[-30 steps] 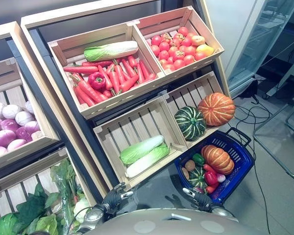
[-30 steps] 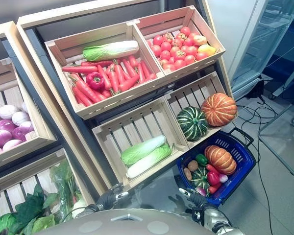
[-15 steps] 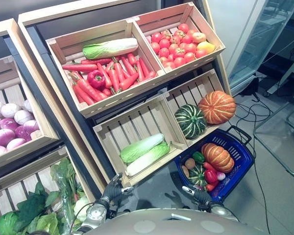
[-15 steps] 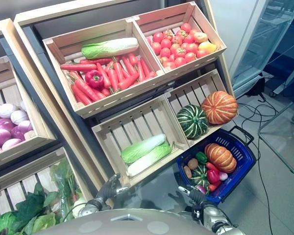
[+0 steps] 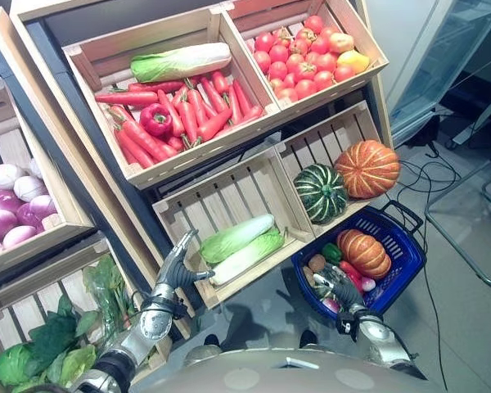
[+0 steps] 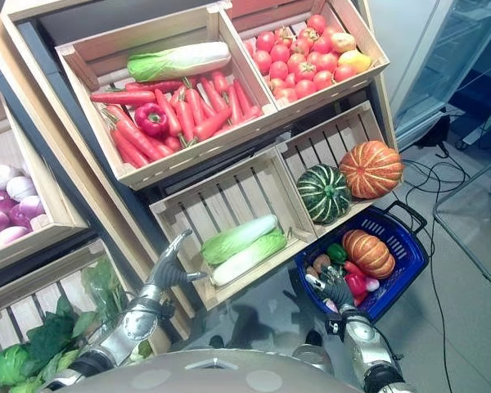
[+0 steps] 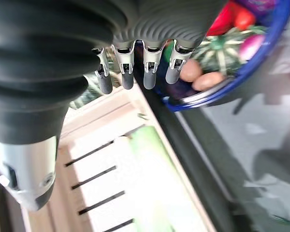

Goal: Pick up fruits and vegetables into the basket

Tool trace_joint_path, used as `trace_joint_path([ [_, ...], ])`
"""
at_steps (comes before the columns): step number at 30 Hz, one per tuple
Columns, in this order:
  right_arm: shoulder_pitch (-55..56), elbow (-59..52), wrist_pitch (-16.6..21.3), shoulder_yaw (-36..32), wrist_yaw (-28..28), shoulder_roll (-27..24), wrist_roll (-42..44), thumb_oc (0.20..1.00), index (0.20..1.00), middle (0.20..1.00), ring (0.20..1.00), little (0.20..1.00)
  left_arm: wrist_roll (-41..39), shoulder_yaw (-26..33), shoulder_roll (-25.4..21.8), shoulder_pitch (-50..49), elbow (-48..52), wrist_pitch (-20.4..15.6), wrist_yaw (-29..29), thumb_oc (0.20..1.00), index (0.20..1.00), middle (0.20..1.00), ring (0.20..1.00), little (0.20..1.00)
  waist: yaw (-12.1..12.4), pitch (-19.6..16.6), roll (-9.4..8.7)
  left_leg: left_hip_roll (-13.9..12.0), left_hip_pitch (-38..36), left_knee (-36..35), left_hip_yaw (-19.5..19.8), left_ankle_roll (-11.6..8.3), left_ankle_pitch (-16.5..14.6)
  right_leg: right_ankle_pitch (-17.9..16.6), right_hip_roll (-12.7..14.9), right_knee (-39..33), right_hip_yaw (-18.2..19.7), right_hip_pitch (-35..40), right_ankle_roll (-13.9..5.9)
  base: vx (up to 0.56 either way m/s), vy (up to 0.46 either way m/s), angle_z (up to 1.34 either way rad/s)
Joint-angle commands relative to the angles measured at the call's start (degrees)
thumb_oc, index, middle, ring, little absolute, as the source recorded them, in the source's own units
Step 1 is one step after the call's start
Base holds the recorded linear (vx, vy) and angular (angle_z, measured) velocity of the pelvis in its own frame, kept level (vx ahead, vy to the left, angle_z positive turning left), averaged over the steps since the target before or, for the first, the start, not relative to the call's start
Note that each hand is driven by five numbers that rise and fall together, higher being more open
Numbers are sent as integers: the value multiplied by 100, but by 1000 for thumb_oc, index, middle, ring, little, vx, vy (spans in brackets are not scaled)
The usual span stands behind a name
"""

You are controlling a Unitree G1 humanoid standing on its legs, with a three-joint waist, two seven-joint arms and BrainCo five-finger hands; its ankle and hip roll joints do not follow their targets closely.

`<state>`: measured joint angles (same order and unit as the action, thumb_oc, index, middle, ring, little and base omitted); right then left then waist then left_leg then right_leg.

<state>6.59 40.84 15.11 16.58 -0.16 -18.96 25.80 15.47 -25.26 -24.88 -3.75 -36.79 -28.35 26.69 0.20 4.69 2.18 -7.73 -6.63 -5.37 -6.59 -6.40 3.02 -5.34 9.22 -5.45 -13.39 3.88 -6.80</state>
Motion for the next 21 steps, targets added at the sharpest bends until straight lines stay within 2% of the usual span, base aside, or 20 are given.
trace_joint_path([
  [1,-220,-1077,329,-111,-539,-119,-144,1000,1000,1000,1000,1000,86,172,-386,374,510,413,411,1000,1000,1000,1000,1000,-137,458,-178,37,247,166,-17,298,39,132,366,701,68,-279,-16,-84,21,-5],
  [3,-229,-1306,370,-106,-629,-204,-158,1000,1000,1000,1000,1000,53,137,-409,463,579,557,447,1000,1000,1000,1000,1000,-173,558,-146,33,383,250,1,290,46,154,395,835,91,-456,-5,-113,25,-4],
  [7,-479,-1864,544,-82,-857,-539,-285,1000,1000,1000,1000,1000,-35,-94,-467,1054,574,875,663,1000,1000,1000,1000,1000,-309,1055,-49,26,847,398,59,257,153,183,445,1200,196,-1028,13,-187,27,1],
  [10,-608,-2092,591,-33,-934,-704,-343,1000,1000,1000,1000,1000,-106,-220,-508,1347,579,1072,778,1000,1000,1000,1000,1000,-366,1249,-38,41,1020,385,67,250,202,170,442,1256,250,-1245,-5,-132,2,0],
  [15,-825,-2521,617,101,-1105,-974,-577,1000,1000,1000,1000,1000,-421,-303,-522,1809,456,1177,1153,1000,1000,1000,1000,1000,-497,1643,-62,48,1494,511,46,230,279,133,398,1448,386,-1802,-1,-130,-4,-12],
  [21,-957,-2707,525,169,-1205,-1107,-702,1000,1000,1000,1000,1000,-512,-247,-560,2061,421,1261,1299,1000,1000,1000,1000,1000,-542,1819,-106,53,1775,655,22,219,305,127,359,1573,449,-2092,13,-58,-11,-9],
])
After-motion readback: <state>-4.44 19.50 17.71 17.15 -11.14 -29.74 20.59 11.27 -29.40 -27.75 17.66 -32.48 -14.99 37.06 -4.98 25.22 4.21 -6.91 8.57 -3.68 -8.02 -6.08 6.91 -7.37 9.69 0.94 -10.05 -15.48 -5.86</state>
